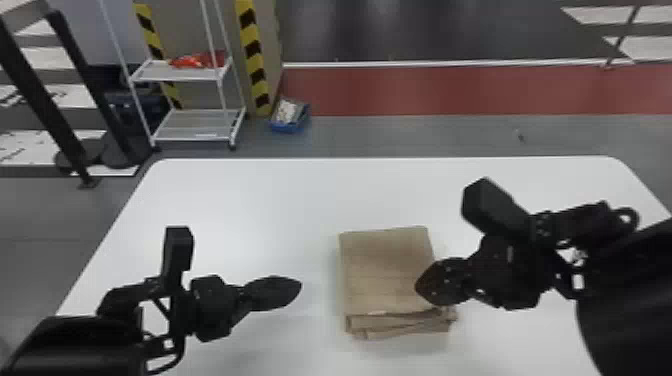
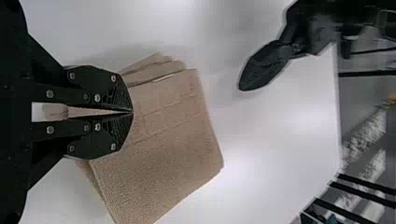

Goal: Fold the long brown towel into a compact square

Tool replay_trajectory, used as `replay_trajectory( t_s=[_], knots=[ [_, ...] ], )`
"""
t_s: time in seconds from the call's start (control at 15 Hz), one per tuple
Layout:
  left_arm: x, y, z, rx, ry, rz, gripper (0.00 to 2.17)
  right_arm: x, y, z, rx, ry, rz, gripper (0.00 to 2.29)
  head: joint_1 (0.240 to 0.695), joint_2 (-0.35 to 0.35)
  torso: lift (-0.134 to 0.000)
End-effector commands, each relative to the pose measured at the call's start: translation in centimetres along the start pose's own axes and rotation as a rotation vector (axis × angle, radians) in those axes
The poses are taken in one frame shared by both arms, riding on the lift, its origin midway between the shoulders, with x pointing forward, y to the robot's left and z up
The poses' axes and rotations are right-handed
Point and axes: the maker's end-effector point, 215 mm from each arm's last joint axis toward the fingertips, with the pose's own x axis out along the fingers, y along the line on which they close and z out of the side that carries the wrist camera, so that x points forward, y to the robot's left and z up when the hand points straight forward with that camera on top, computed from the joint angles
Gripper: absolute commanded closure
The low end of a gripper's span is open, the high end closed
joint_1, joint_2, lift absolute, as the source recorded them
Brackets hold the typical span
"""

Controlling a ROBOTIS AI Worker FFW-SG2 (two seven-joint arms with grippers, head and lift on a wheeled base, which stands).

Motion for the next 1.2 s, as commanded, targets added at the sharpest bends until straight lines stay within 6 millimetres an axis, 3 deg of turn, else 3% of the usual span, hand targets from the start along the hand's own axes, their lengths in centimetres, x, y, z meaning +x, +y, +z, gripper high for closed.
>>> replay_trajectory(
  t_s=[0.0, 0.07, 0.13, 0.2, 0.33, 0.53, 0.73, 0.8, 1.0, 1.07, 1.13],
  knots=[
    [-1.3, -0.3, 0.7, -0.028, -0.016, 0.019, 1.45, -3.8, 2.6, 3.5, 0.262, -0.238, 0.119, 0.01, 0.695, 0.076, -0.124],
    [-2.3, -0.6, 1.3, -0.048, -0.041, 0.028, 1.44, -4.9, 2.6, 4.7, 0.307, -0.317, 0.097, 0.0, 0.695, 0.084, -0.124],
    [-3.6, -0.9, 1.8, -0.074, -0.076, 0.044, 1.09, -5.8, 2.0, 5.4, 0.327, -0.361, 0.027, 0.01, 0.695, 0.098, -0.124],
    [-5.2, -1.4, 2.4, -0.109, -0.134, 0.059, 0.46, -6.1, 1.6, 5.0, 0.363, -0.386, -0.063, 0.04, 0.695, 0.103, -0.124],
    [-8.2, -2.9, 3.9, -0.127, -0.227, 0.084, 0.1, -6.1, 0.7, 1.9, 0.408, -0.38, -0.261, 0.07, 0.695, 0.108, -0.124],
    [-10.0, -3.2, 3.1, -0.165, -0.253, 0.192, 0.07, -7.0, -0.7, -0.4, 0.394, -0.432, -0.509, 0.08, 0.695, 0.1, -0.124],
    [-10.9, -3.5, 2.0, -0.129, -0.304, 0.357, 0.07, -9.7, -1.3, 0.0, 0.328, -0.58, -0.687, 0.09, 0.695, 0.098, -0.124],
    [-11.3, -3.7, 2.8, -0.074, -0.353, 0.43, 0.06, -10.3, -1.9, -0.5, 0.335, -0.61, -0.755, 0.09, 0.695, 0.102, -0.124],
    [-12.5, -4.2, 5.2, 0.083, -0.511, 0.698, 0.05, -10.0, -2.5, -3.9, 0.357, -0.68, -0.861, 0.09, 0.695, 0.079, -0.124],
    [-13.1, -4.9, 6.2, 0.172, -0.562, 0.816, 0.04, -9.6, -2.7, -6.0, 0.386, -0.676, -0.884, 0.09, 0.695, 0.074, -0.124],
    [-13.1, -5.1, 5.9, 0.182, -0.574, 0.855, 0.03, -9.0, -3.3, -7.4, 0.414, -0.675, -0.895, 0.09, 0.695, 0.073, -0.124]
  ],
)
